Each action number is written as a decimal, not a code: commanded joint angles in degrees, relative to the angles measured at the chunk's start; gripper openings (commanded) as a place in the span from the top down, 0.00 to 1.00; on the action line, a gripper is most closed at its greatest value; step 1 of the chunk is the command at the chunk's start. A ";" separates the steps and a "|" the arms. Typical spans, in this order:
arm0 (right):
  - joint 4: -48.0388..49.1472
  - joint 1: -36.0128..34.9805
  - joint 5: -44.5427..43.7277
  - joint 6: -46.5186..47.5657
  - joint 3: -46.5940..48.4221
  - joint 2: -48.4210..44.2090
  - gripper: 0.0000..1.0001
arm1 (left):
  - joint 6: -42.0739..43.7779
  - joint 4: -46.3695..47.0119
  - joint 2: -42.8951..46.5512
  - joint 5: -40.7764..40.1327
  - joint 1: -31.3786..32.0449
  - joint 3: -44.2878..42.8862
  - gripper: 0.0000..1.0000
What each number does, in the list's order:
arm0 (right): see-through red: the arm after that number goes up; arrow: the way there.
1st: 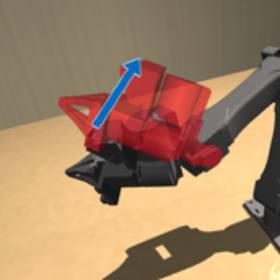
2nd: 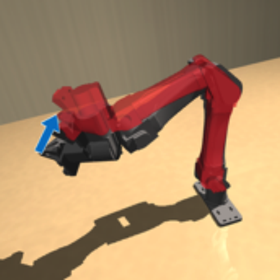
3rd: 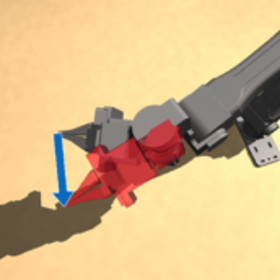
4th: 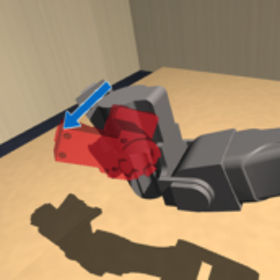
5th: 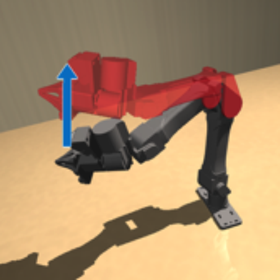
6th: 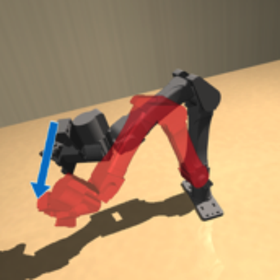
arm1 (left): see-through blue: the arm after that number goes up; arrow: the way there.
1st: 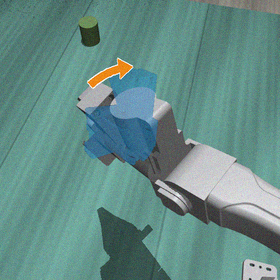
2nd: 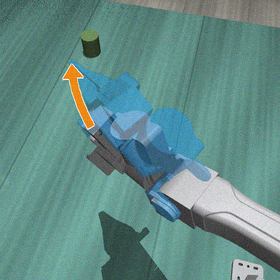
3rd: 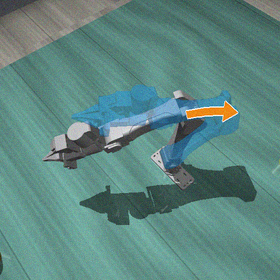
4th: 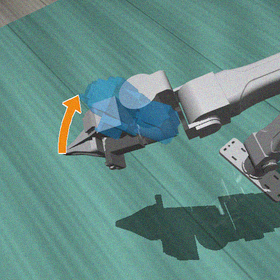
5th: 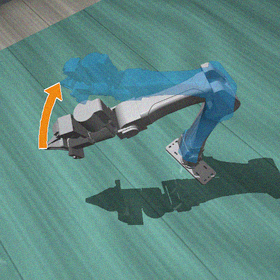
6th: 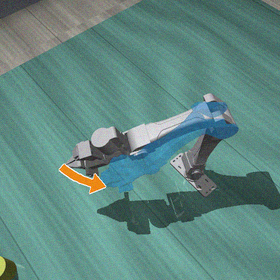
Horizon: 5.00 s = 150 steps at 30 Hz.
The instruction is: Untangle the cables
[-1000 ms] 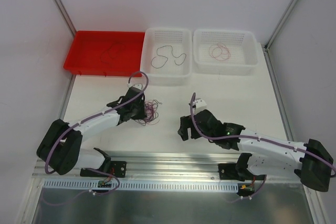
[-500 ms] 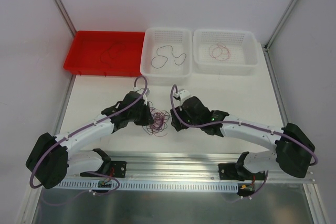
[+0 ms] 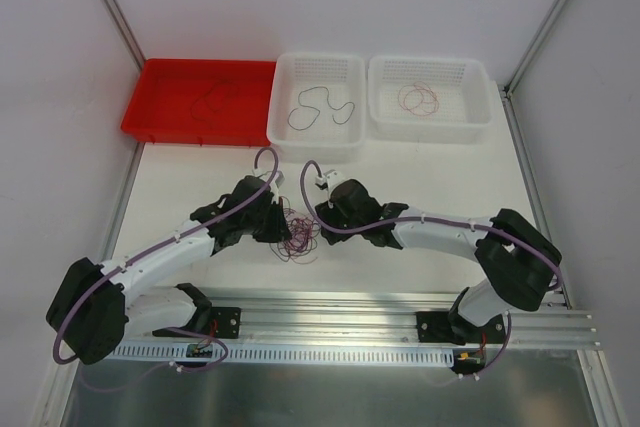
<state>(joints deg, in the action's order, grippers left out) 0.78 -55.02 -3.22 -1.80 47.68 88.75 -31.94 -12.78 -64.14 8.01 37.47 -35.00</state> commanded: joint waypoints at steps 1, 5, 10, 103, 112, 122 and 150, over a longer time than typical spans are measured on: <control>3.62 0.27 -2.13 1.01 2.42 -0.95 0.51 | 1.18 -1.28 1.91 1.39 0.23 0.55 1.00; 3.62 0.36 -1.88 1.54 3.64 -0.07 0.51 | 1.18 -1.55 2.35 1.39 0.23 0.64 1.00; 4.14 0.27 1.38 1.54 5.14 3.09 0.59 | 1.18 -2.16 2.62 0.52 0.23 0.11 1.00; -35.50 17.67 -2.67 2.07 5.32 -47.62 0.99 | 38.97 -9.72 -12.83 -7.05 4.89 -22.91 0.32; -34.18 17.76 -1.70 0.57 4.09 -46.92 0.99 | 41.52 -8.76 -20.32 -5.90 5.42 -25.82 0.52; -34.17 17.76 -4.94 0.57 2.33 -47.00 0.99 | 40.65 -8.49 -19.45 -5.28 5.42 -26.17 1.00; -41.64 45.97 -5.65 -6.19 -0.92 -44.03 0.99 | 26.75 -21.50 8.68 -51.68 -18.05 -40.13 1.00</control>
<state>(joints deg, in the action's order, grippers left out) -40.64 -9.89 -11.07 -7.33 46.94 42.85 -7.14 -32.38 -55.11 -35.97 20.62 -71.83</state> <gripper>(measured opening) 0.018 0.007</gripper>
